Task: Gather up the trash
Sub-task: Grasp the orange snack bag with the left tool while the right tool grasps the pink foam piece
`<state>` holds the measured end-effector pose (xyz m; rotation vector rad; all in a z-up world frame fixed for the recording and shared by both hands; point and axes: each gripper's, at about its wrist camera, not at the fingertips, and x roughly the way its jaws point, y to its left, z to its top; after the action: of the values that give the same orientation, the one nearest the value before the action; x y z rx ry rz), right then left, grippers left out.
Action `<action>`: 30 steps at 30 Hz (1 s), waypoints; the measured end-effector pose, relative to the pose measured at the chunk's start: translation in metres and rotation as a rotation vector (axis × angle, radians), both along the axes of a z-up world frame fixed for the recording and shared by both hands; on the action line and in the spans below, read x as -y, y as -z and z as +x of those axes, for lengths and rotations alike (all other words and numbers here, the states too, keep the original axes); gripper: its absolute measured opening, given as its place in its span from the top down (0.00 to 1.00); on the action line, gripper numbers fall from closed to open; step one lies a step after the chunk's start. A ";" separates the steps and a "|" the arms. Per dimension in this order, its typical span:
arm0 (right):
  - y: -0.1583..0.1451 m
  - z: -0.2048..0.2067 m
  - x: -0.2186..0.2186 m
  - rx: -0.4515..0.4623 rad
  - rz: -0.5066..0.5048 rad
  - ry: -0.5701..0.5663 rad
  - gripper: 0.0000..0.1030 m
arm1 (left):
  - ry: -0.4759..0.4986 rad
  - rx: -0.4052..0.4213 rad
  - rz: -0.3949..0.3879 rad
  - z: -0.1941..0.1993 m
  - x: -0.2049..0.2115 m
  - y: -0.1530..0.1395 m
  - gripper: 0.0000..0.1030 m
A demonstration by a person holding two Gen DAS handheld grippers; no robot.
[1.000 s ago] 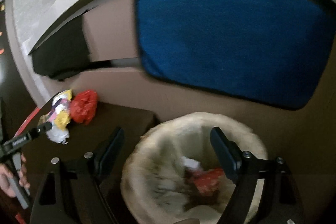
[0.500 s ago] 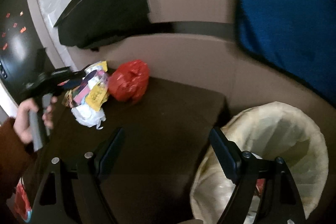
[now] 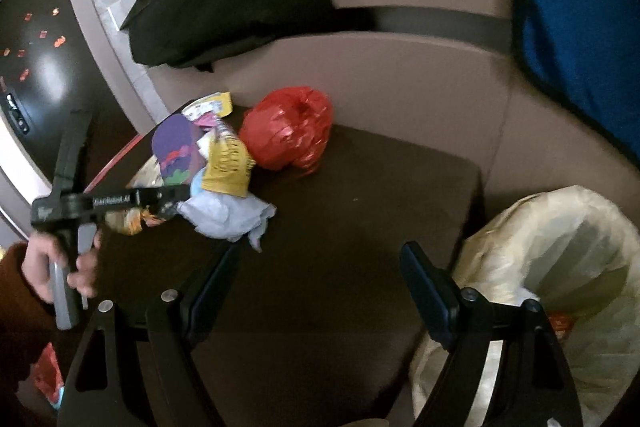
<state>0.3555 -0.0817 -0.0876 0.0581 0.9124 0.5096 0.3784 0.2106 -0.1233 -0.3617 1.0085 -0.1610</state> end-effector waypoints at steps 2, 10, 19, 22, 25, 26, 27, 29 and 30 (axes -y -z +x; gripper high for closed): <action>0.001 -0.001 -0.009 0.000 0.004 -0.022 0.22 | -0.010 0.007 -0.017 -0.014 -0.008 -0.004 0.63; 0.006 0.000 -0.029 -0.017 0.031 -0.075 0.22 | 0.026 0.052 -0.118 -0.056 -0.038 -0.035 0.59; 0.018 -0.003 -0.030 -0.051 0.037 -0.074 0.22 | 0.147 0.154 0.086 -0.094 -0.025 -0.048 0.52; 0.022 -0.006 -0.028 -0.061 0.040 -0.068 0.22 | 0.152 0.133 0.187 -0.092 -0.008 -0.036 0.52; 0.025 -0.011 -0.027 -0.078 0.044 -0.068 0.22 | 0.117 0.094 0.228 -0.084 -0.002 -0.023 0.52; 0.026 -0.013 -0.028 -0.083 0.045 -0.072 0.22 | 0.097 0.071 0.219 -0.081 -0.003 -0.017 0.55; 0.027 -0.015 -0.028 -0.087 0.044 -0.077 0.22 | 0.077 0.055 0.206 -0.080 -0.004 -0.015 0.58; 0.031 -0.020 -0.031 -0.098 0.033 -0.088 0.22 | 0.058 0.058 0.164 -0.080 -0.007 -0.013 0.85; 0.033 -0.022 -0.032 -0.100 0.028 -0.092 0.22 | 0.060 0.060 0.148 -0.081 -0.008 -0.014 0.87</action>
<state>0.3340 -0.0496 -0.1204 0.0675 1.0092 0.6095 0.2972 0.2185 -0.1095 -0.1908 0.9662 -0.1495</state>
